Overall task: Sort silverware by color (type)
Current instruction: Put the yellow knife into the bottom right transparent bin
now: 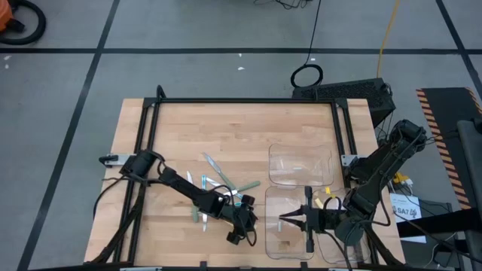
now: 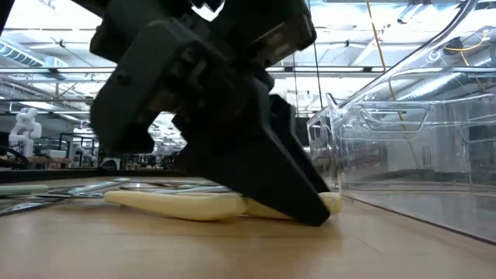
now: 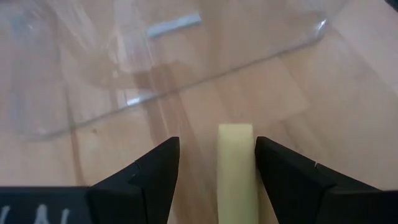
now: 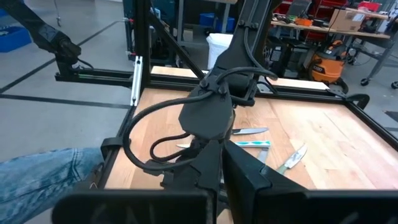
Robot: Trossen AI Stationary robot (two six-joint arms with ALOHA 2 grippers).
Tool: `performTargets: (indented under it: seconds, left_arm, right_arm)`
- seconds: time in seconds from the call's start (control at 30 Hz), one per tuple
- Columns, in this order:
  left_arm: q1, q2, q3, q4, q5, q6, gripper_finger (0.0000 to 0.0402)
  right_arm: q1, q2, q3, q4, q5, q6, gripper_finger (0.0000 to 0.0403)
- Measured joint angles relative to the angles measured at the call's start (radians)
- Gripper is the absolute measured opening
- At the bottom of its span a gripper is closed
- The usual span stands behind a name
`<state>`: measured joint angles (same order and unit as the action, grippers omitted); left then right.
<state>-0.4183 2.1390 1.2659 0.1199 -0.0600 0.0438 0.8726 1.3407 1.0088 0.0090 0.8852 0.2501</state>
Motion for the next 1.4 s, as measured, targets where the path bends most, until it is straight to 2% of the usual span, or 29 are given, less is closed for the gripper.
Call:
performTargets:
  seconds: [0.17, 0.43, 0.5, 0.77, 1.03, 1.23, 1.3, 1.4]
  left_arm:
    - [0.001, 0.041, 0.004, 0.063, 0.012, 0.002, 0.0206]
    - [0.011, 0.055, 0.007, 0.027, 0.037, 0.004, 0.0101]
    - [0.012, 0.048, 0.007, 0.020, 0.037, 0.008, 0.0086]
    - [0.014, -0.034, -0.004, -0.070, -0.011, 0.015, 0.0086]
    - [-0.002, -0.173, -0.002, -0.129, -0.004, -0.004, 0.0086]
    - [-0.030, -0.283, 0.000, -0.039, -0.004, -0.004, 0.0086]
    - [-0.044, -0.323, -0.001, -0.033, -0.030, -0.004, 0.0086]
    - [-0.051, -0.365, 0.002, 0.060, -0.069, 0.008, 0.0086]
  right_arm:
    - [0.000, 0.000, 0.000, 0.000, 0.000, 0.000, 0.0016]
    - [0.000, 0.000, 0.000, -0.003, 0.000, 0.000, 0.0016]
    - [0.000, 0.000, 0.000, -0.004, 0.000, 0.000, 0.0016]
    - [0.000, 0.000, 0.000, -0.008, 0.000, 0.000, 0.0016]
    - [-0.001, 0.000, 0.000, -0.088, 0.001, -0.008, 0.0016]
    - [-0.007, 0.000, 0.000, -0.101, 0.003, -0.008, 0.0016]
    - [-0.009, 0.003, 0.000, -0.099, 0.005, -0.008, 0.0016]
    - [-0.016, 0.026, 0.000, -0.098, 0.017, -0.011, 0.0016]
